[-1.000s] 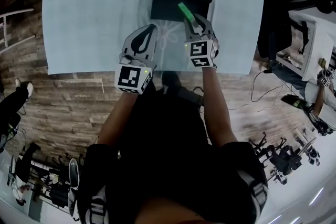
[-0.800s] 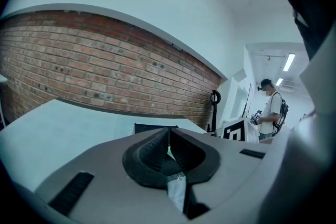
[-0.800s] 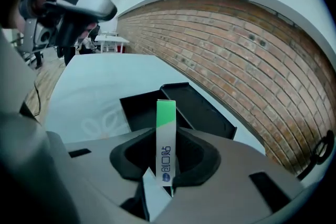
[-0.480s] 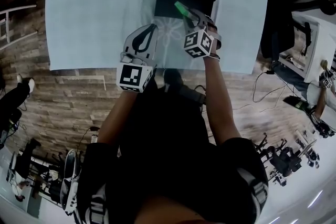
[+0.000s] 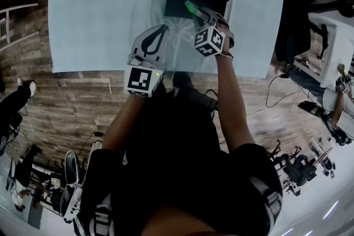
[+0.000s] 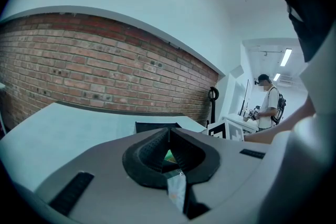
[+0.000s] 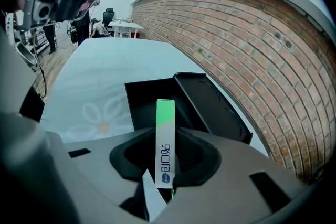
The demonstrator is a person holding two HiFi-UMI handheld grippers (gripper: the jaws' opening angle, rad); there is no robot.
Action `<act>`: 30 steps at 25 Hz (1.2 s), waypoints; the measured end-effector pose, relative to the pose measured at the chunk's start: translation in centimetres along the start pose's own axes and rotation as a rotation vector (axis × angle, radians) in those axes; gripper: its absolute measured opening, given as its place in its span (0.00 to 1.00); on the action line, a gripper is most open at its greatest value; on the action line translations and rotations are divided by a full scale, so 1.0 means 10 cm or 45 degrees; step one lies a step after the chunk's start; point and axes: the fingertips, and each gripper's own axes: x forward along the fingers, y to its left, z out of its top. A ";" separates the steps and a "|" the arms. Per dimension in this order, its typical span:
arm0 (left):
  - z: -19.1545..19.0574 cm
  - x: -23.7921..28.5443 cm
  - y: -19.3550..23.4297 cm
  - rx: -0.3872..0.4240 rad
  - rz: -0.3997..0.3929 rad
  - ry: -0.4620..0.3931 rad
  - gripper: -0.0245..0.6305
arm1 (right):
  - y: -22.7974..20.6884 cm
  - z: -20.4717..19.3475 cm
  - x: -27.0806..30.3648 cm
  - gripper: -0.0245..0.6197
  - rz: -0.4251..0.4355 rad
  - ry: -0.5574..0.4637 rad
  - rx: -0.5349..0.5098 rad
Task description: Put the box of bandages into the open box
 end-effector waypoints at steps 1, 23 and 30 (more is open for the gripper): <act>0.00 0.00 0.00 -0.002 0.000 0.000 0.10 | 0.00 0.00 0.00 0.21 0.003 -0.007 0.002; -0.02 0.01 0.02 -0.045 0.004 -0.001 0.10 | 0.08 0.05 -0.10 0.19 -0.019 -0.050 -0.174; -0.01 0.01 0.05 -0.054 0.013 0.003 0.10 | 0.02 0.11 -0.08 0.19 -0.085 -0.090 -0.258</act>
